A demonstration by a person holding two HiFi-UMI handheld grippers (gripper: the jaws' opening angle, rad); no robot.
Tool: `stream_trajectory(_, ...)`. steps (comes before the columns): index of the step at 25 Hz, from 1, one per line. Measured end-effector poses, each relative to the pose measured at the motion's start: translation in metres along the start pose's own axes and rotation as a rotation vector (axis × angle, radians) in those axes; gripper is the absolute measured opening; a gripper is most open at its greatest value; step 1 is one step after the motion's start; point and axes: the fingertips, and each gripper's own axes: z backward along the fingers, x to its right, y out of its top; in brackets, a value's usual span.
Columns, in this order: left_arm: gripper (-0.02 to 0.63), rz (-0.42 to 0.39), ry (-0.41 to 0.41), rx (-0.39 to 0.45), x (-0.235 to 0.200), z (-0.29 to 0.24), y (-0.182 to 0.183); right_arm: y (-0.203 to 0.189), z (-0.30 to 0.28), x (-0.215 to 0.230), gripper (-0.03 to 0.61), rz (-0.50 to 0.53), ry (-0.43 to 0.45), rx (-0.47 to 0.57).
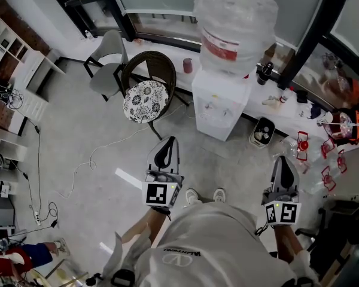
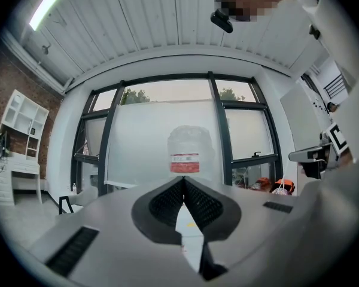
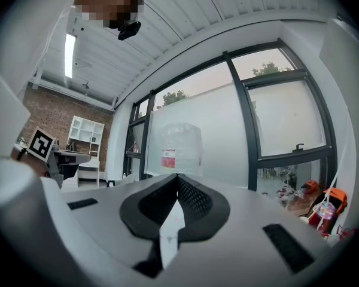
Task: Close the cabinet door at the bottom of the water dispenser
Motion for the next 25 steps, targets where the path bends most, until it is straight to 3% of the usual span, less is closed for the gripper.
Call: stream_trajectory(25,0.008,0.018,-0.001,0.002,0.009,0.012,-0.002,-0.002,0.012,-0.003,0.016,0.015,-0.002,-0.003)
